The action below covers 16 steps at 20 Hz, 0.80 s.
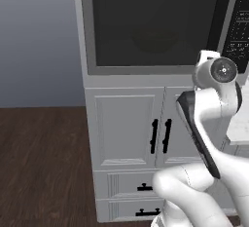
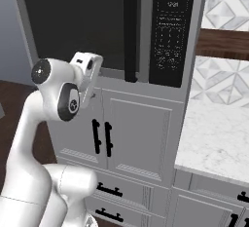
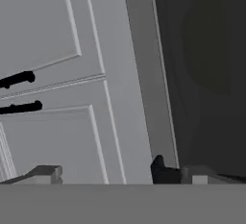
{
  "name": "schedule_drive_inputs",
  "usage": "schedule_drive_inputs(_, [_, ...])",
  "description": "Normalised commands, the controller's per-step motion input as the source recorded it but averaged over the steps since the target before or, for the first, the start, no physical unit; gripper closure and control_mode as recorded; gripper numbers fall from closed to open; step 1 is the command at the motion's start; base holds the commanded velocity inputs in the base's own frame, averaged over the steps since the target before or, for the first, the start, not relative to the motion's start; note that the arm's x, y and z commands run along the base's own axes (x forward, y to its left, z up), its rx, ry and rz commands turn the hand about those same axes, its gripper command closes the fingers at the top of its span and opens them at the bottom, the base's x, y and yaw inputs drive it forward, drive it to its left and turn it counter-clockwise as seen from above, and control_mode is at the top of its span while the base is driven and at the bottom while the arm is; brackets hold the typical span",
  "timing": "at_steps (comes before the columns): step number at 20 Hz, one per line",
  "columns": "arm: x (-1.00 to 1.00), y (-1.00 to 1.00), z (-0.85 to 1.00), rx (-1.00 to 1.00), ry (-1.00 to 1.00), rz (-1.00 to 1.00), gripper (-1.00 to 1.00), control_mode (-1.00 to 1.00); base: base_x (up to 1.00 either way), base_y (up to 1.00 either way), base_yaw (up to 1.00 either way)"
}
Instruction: Pick the broccoli from the sink and place it in the bowl. Then pick the bowl and place it in the microwave. Then close the microwave door and press the start button.
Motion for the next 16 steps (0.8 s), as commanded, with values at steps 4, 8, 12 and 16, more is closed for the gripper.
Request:
schedule_drive_inputs(4, [-0.28, -0.56, -0.03, 0.38, 0.1, 0.0, -1.0, -1.0, 0.0, 0.0, 0.0])
schedule_drive_inputs(8, [-0.51, -0.81, 0.35, 0.63, 0.01, -0.07, -1.0, -1.0, 0.0, 0.0, 0.0])
schedule_drive_inputs(12, [-0.37, -0.88, 0.25, 0.75, 0.09, -0.16, -1.0, -1.0, 0.0, 0.0, 0.0])
schedule_drive_inputs(16, [-0.18, -0.71, 0.02, 0.8, 0.09, -0.25, -1.0, -1.0, 0.0, 0.0, 0.0])
